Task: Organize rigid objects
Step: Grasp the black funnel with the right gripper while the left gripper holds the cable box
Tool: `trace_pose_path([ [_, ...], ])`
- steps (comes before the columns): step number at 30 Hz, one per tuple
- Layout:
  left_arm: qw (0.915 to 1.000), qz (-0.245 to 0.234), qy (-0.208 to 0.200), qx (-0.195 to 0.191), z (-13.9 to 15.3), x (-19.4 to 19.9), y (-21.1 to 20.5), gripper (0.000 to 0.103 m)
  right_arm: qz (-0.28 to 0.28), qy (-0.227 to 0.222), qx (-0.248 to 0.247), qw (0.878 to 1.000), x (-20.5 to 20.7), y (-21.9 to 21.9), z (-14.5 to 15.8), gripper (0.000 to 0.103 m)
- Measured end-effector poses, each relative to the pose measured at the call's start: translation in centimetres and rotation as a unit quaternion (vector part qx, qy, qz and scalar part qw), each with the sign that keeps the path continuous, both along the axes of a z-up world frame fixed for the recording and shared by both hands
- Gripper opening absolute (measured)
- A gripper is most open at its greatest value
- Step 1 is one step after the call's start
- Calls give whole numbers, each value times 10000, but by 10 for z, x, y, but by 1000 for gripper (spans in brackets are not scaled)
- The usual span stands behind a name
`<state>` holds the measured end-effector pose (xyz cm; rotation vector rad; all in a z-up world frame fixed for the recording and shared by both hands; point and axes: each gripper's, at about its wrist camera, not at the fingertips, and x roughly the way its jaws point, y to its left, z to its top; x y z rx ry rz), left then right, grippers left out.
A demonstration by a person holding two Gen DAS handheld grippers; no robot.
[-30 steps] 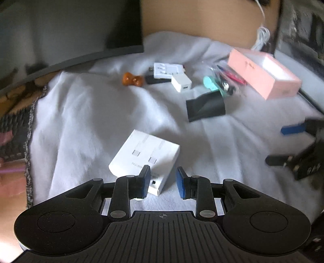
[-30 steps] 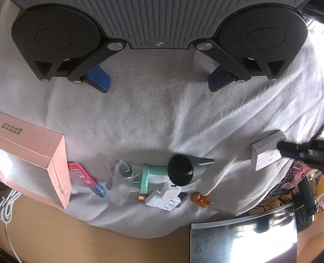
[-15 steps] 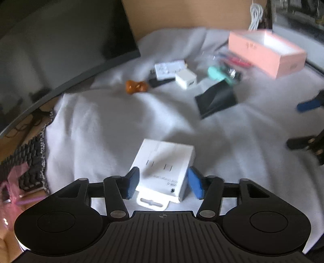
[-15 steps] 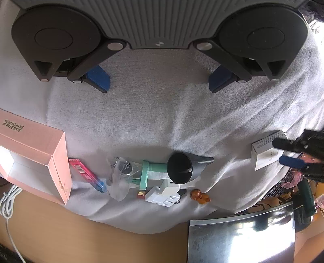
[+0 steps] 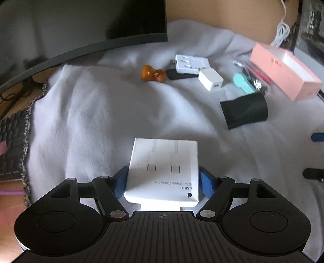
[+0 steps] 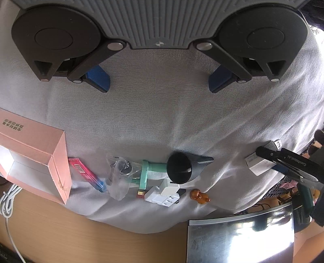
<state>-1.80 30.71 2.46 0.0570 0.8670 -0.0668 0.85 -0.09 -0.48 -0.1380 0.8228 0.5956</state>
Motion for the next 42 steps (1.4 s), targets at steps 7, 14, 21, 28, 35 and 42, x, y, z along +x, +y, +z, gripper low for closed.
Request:
trace_pose_path([
  [7, 9987, 91, -254, -426, -5, 0, -1, 75, 55, 0, -37, 10000, 3, 2, 1, 103],
  [14, 9976, 505, -394, -250, -6, -8, -15, 74, 257, -228, -47, 9994, 23, 23, 15, 90],
  [21, 9888, 959, -367, -1080, 7, -38, -7, 74, 940, -1066, 117, 9898, 58, 88, 41, 90],
  [28, 9828, 1187, -486, -1327, 29, -71, -10, 74, 1129, -18, 248, 9933, 109, 127, 25, 87],
  [35, 9778, 1528, -424, -1367, 31, -78, -4, 74, 1863, 417, 996, 9765, 73, 125, 46, 84],
  [42, 9716, 1840, -475, -1410, 32, -96, -3, 74, 2117, -634, 302, 9748, 46, 109, 58, 84],
])
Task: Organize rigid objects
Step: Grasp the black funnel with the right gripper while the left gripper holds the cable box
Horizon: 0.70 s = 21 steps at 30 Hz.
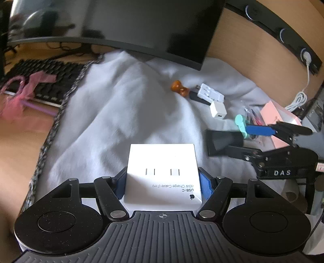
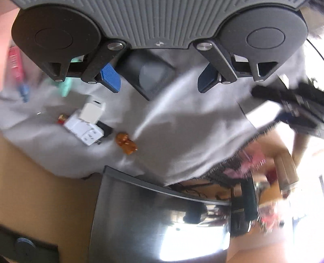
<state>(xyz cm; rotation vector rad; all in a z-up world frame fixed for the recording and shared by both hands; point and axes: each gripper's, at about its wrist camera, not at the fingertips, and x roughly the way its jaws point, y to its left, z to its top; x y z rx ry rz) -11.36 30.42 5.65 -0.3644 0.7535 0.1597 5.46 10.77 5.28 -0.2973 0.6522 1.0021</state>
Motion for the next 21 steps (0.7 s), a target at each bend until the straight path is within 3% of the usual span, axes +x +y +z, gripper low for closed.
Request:
trace_pose_path([
  [6, 9996, 129, 162, -186, -7, -12, -2, 74, -19, -45, -143, 9999, 8, -3, -5, 84],
  [13, 9998, -12, 194, -81, -1, -21, -15, 74, 296, -411, -348, 9981, 32, 26, -24, 84],
  [14, 9998, -35, 203, -61, 0, -23, -18, 74, 329, -290, -361, 9984, 39, 27, -26, 84],
  [18, 9997, -43, 196, -121, 0, -28, -22, 74, 344, 1109, -174, 9931, 66, 18, -31, 85],
  [21, 9996, -37, 192, -190, -2, -31, -22, 74, 490, 1370, 6, 9894, 45, 7, -32, 85],
])
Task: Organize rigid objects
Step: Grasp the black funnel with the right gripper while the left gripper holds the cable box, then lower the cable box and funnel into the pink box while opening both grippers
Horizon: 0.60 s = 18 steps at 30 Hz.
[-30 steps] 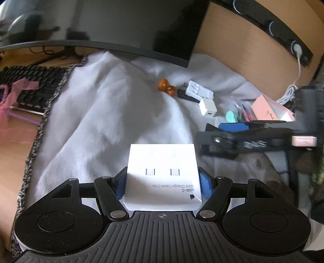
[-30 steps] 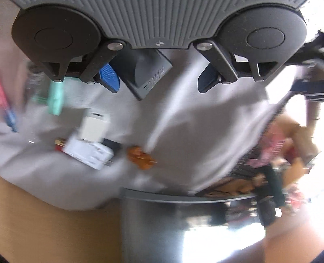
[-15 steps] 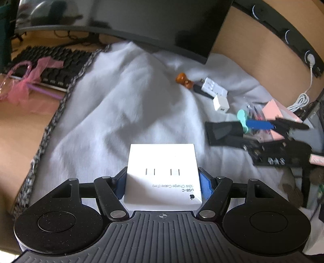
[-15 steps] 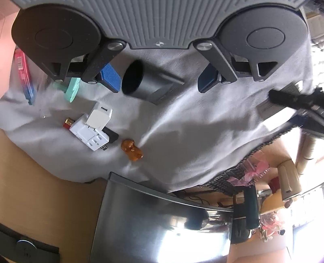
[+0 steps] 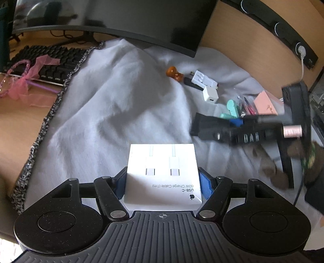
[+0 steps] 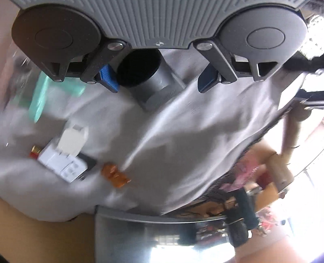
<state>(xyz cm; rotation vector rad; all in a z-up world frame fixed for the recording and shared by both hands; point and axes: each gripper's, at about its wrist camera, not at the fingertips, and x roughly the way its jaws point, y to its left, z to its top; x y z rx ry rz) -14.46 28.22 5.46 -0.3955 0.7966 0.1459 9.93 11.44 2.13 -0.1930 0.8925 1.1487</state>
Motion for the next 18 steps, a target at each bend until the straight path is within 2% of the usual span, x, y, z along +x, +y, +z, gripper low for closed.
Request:
trace_pose_path([
  [5, 9999, 60, -3, -114, -3, 3, 2, 74, 303, -130, -122, 9994, -43, 3, -3, 85],
  [6, 9999, 48, -13, -120, -3, 4, 1, 74, 359, -296, -137, 9988, -50, 4, -1, 85],
  [9, 9999, -46, -6, -123, -4, 7, -5, 74, 241, -1280, -328, 9909, -68, 8, 4, 85],
  [10, 9999, -81, 9, -121, -4, 8, -7, 74, 176, -1489, -357, 9881, -69, 11, 3, 85],
  [11, 9998, -136, 34, -103, -5, 10, -11, 74, 100, -1509, -397, 9877, -65, 14, 1, 83],
  [14, 9990, -414, 105, 122, -5, 15, -24, 74, -97, -1055, -470, 9933, -48, 19, -5, 55],
  [16, 9967, -763, 131, 258, -3, 20, -37, 74, -187, -876, -447, 9950, -45, 13, -1, 53],
  [18, 9929, -1156, 212, 167, -5, 28, -51, 74, -325, -1030, -452, 9931, -53, -2, 6, 53],
])
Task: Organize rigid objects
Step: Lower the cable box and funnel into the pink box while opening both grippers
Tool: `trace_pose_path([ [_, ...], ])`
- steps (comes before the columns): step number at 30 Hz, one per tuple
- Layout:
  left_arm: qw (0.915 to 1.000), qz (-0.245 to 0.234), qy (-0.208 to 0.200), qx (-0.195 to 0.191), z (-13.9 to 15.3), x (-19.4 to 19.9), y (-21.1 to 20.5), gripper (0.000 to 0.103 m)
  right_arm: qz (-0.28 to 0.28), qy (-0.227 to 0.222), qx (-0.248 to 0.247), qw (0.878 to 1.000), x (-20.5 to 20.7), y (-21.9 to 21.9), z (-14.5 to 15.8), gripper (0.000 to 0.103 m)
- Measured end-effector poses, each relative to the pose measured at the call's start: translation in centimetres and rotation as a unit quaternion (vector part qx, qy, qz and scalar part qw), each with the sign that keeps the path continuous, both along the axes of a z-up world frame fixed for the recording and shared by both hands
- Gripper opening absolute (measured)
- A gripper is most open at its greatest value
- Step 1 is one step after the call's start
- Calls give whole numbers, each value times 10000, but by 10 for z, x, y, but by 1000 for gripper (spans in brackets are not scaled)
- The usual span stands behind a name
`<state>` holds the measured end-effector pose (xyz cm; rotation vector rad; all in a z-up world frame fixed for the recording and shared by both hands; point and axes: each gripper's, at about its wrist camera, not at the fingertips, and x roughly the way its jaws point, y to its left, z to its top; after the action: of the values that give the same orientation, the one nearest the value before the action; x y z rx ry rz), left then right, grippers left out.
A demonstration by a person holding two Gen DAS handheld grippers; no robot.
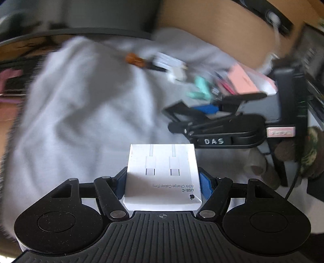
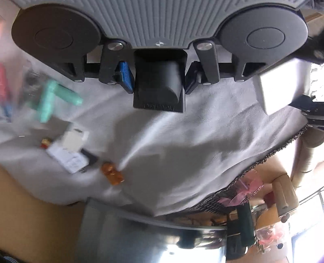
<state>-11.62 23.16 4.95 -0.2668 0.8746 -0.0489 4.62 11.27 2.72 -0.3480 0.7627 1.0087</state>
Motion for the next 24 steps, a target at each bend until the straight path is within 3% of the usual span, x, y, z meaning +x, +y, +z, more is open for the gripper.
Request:
trace_pose_path([
  [3, 9968, -695, 304, -241, -6, 21, -25, 74, -374, -45, 4, 9993, -11, -42, 15, 53],
  [5, 9902, -1314, 382, -286, -5, 39, -54, 74, -814, -64, -127, 9966, -18, -79, 23, 51],
  [6, 9867, -1556, 384, -286, -4, 47, -66, 74, -1032, -93, -196, 9944, -22, -97, 27, 45],
  [10, 9727, -2312, 168, -131, 8, 95, -133, 74, -1987, -272, -510, 9784, -34, -184, 35, 45],
  [13, 9729, -2305, -160, -63, 25, 136, -173, 74, -2444, -335, -505, 9678, -39, -243, 34, 45],
  [18, 9767, -2014, -643, -379, 59, 202, -210, 74, -3047, -58, -151, 9523, -33, -312, 27, 44],
  [21, 9773, -1669, -1268, -303, 84, 241, -225, 74, -2936, -4, 73, 9559, -34, -325, 23, 44],
  [24, 9810, -1571, -1141, -4, 82, 284, -250, 75, -2809, 87, 210, 9595, -31, -329, 20, 44],
])
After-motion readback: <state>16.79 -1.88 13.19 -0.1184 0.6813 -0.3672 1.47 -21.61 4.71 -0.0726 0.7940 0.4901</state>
